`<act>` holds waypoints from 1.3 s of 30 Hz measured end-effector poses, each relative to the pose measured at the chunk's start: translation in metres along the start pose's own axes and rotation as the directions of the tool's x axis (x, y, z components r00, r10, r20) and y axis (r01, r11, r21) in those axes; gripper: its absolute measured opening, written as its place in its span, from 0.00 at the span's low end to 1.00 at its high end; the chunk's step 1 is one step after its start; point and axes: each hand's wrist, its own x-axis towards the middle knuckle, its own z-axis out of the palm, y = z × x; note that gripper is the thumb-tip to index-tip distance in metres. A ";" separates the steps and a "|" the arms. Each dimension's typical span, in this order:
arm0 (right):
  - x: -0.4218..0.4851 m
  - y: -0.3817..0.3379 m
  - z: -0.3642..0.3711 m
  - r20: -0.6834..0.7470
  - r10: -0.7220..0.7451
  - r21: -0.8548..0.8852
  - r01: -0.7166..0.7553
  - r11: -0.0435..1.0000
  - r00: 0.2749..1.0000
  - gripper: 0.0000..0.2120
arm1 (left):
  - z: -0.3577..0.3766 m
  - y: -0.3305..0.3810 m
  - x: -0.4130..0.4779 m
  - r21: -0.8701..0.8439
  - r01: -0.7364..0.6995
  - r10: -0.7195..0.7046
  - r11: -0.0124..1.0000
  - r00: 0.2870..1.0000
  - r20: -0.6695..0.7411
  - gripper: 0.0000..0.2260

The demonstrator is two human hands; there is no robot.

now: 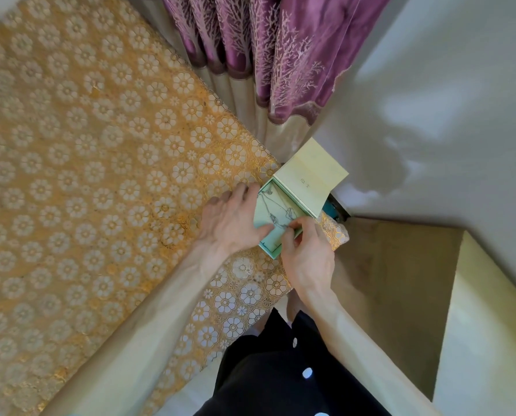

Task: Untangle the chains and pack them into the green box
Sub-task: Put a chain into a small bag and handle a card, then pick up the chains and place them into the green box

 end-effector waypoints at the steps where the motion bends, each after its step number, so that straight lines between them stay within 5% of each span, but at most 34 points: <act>1: 0.000 0.001 0.000 -0.004 -0.007 0.004 0.007 1.000 1.000 0.05 | 0.000 0.001 -0.001 0.016 0.003 -0.003 1.000 1.000 0.004 0.38; 8: 0.001 0.009 0.003 0.019 -0.051 0.034 0.050 0.998 0.999 0.08 | 0.003 0.003 0.000 0.053 0.004 0.000 0.999 0.996 -0.091 0.36; 12: -0.014 0.014 -0.010 0.083 -0.100 0.083 0.093 0.992 0.992 0.13 | -0.002 0.004 -0.010 -0.124 0.074 -0.072 0.990 0.997 0.022 0.35; 19: -0.075 0.035 -0.076 0.278 -0.178 0.102 0.155 0.983 0.944 0.07 | -0.034 0.009 -0.111 -0.512 0.283 -0.287 0.811 0.955 0.074 0.30; 26: -0.153 0.044 -0.148 0.439 -0.308 -0.025 0.354 0.935 0.844 0.03 | -0.040 0.026 -0.266 -0.601 0.417 -0.357 0.682 0.907 0.225 0.14; 33: -0.228 0.048 -0.169 0.410 -0.505 -0.008 0.557 0.831 0.759 0.05 | -0.011 0.067 -0.402 -0.830 0.461 -0.610 0.313 0.768 0.196 0.04; 39: -0.293 0.059 -0.140 0.501 -0.609 0.057 0.678 0.733 0.615 0.06 | 0.037 0.093 -0.507 -0.907 0.408 -0.779 0.104 0.600 0.180 0.05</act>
